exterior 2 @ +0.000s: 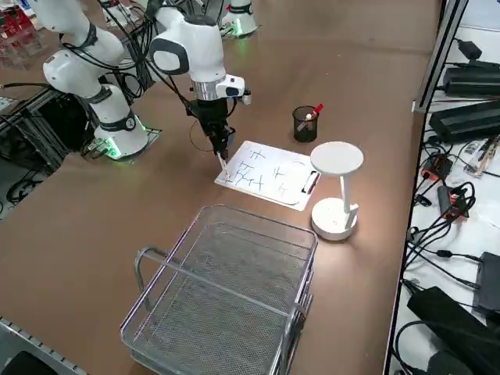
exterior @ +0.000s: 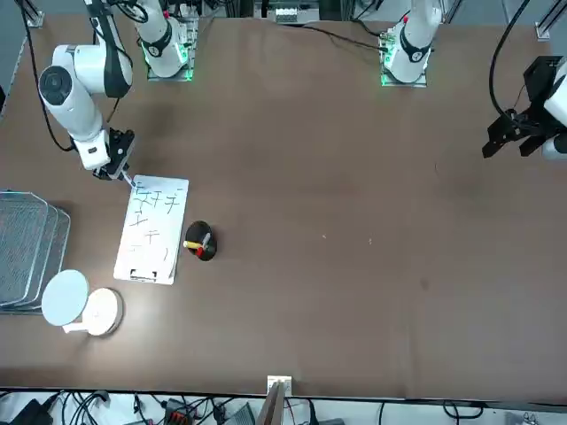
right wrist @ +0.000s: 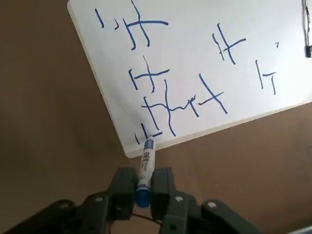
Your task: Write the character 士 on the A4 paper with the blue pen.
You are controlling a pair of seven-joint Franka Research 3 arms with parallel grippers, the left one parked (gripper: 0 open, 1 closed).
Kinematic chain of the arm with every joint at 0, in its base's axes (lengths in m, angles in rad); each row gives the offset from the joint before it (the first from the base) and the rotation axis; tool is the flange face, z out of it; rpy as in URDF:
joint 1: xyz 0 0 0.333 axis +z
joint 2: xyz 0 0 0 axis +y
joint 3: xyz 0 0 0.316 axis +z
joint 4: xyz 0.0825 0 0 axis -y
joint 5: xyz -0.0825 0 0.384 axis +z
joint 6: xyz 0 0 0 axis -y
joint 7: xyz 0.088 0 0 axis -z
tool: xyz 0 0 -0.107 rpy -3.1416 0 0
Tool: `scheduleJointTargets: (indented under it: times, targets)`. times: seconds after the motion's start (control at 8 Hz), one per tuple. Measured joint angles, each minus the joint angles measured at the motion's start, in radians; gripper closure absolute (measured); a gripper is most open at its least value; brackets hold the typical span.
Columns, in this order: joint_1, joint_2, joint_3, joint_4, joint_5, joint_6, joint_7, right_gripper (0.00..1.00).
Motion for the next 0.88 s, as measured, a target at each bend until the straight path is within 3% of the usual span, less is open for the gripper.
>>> scheduleJointTargets:
  times: [0.88]
  targets:
    - [-0.001, -0.029, 0.000, -0.035, 0.000, 0.002, 0.009, 0.80]
